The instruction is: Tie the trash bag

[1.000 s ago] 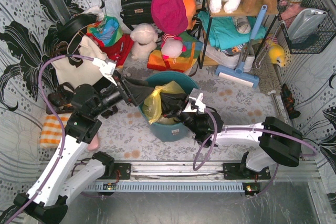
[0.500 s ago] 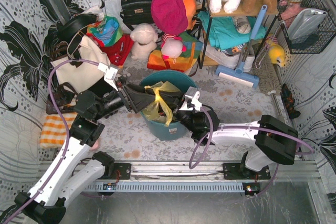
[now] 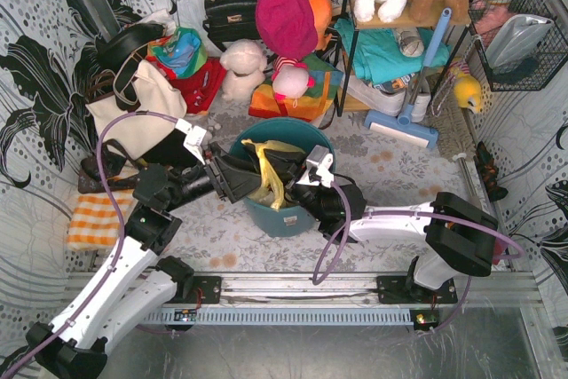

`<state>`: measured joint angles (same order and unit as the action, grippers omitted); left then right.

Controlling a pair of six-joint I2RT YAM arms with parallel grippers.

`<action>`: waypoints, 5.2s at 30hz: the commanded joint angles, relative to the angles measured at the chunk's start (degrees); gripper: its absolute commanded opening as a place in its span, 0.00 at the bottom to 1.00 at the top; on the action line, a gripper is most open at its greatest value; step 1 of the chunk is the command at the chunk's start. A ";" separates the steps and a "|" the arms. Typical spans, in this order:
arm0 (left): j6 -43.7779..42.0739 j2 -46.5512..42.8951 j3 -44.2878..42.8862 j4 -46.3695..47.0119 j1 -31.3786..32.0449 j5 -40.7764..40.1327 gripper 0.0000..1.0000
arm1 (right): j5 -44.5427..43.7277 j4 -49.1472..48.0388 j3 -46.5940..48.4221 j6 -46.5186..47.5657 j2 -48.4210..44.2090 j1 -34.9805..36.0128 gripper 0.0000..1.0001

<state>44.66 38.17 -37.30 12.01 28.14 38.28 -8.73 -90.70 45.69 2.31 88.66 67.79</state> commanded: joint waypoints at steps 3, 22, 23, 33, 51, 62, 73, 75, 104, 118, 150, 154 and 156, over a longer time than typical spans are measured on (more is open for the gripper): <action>-5.74 -1.31 -4.51 -7.53 0.59 0.30 0.67 | 0.93 -6.62 1.35 0.11 -0.78 -0.36 0.00; -15.41 2.06 -32.24 -33.63 0.56 -19.16 0.58 | 1.72 -6.42 0.63 -0.28 -1.48 -0.37 0.00; -15.00 3.36 -32.76 -33.59 0.59 -18.56 0.56 | 1.70 -6.42 0.63 -0.28 -1.43 -0.38 0.00; -12.76 8.87 -34.80 -37.51 0.58 -20.90 0.45 | 1.67 -6.49 0.87 -0.37 -1.39 -0.38 0.00; -9.47 9.28 -35.54 -40.90 0.59 -25.51 0.44 | 2.14 -6.75 1.42 -0.82 -0.65 -0.33 0.00; -8.22 9.72 -34.19 -40.46 0.60 -24.00 0.33 | 2.51 -6.68 1.70 -0.91 -0.85 -0.35 0.00; -7.88 10.54 -34.05 -39.15 0.58 -23.02 0.00 | 2.41 -6.69 1.51 -1.12 -1.04 -0.35 0.00; -8.10 10.54 -33.99 -39.18 0.60 -23.46 0.00 | 2.36 -6.57 1.34 -1.68 -1.16 -0.37 0.00; -9.58 9.57 -34.67 -35.53 0.58 -24.07 0.00 | -1.43 19.47 -10.44 -6.41 -24.51 -0.37 0.20; -10.06 8.50 -37.38 -30.21 0.59 -20.51 0.00 | -1.40 51.09 9.82 2.78 -27.99 -0.37 0.28; -10.22 6.99 -35.20 -29.16 0.55 -22.68 0.57 | 0.54 61.53 20.86 10.53 -18.24 -0.34 0.00; -10.47 6.43 -32.52 -29.23 0.60 -24.13 0.64 | 0.71 61.53 20.77 10.40 -18.42 -0.37 0.00; -9.88 6.34 -31.02 -28.03 0.58 -24.13 0.66 | 0.92 61.36 20.75 10.26 -18.52 -0.35 0.00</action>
<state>34.94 44.86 -70.91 -19.57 28.51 16.05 -8.32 -25.80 65.95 12.14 71.46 67.57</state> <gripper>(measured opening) 0.642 0.007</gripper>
